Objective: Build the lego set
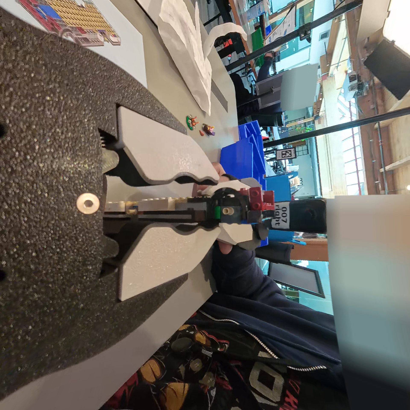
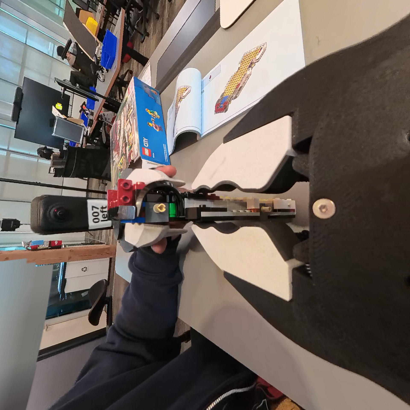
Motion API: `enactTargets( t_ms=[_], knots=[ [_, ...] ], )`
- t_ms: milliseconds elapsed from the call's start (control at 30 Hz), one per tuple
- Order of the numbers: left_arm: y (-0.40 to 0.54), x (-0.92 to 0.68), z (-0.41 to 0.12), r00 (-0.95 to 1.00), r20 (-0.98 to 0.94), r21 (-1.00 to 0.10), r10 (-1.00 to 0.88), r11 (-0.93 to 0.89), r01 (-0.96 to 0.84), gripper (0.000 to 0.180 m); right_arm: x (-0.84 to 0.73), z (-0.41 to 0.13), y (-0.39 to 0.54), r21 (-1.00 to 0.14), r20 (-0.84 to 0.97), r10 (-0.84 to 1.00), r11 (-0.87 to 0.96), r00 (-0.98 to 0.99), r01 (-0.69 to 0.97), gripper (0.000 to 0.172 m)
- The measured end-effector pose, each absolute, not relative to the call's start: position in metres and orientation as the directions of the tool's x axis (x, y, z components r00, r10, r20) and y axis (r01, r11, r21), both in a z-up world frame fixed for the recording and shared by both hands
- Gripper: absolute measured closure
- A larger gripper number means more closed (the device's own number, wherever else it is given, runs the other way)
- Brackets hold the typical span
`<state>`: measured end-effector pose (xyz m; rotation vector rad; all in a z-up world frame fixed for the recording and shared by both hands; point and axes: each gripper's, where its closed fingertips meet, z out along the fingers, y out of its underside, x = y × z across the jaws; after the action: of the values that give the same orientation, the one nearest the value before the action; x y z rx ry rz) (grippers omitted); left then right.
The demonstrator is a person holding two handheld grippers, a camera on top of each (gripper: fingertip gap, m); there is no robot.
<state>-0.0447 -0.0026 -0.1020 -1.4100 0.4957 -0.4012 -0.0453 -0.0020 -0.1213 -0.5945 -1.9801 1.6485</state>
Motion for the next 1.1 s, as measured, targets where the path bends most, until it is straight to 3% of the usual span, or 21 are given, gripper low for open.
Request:
enactTargets(
  t_ms=[133, 533, 867, 1100],
  knots=[
    [0.001, -0.042, -0.113, 0.832, -0.116, -0.993, -0.542, 0.084, -0.084, 0.156, -0.047, -0.121, 0.000, -0.987, 0.080, 0.620, 0.158, -0.781, 0.025, 0.149],
    [0.002, -0.035, -0.115, 0.819, -0.129, -0.991, -0.559, 0.089, -0.096, 0.157, -0.045, -0.119, -0.004, -0.988, 0.114, 0.615, 0.154, -0.780, -0.023, 0.148],
    [-0.010, -0.042, -0.108, 0.823, -0.225, -0.974, -0.521, 0.087, -0.210, 0.131, -0.045, -0.120, -0.002, -0.957, 0.278, 0.623, 0.248, -0.731, -0.153, 0.149],
    [-0.026, -0.047, -0.074, 0.857, -0.349, -0.937, -0.380, 0.141, -0.320, 0.138, -0.043, -0.122, -0.002, -0.932, 0.356, 0.614, 0.290, -0.704, -0.218, 0.149]
  ],
)
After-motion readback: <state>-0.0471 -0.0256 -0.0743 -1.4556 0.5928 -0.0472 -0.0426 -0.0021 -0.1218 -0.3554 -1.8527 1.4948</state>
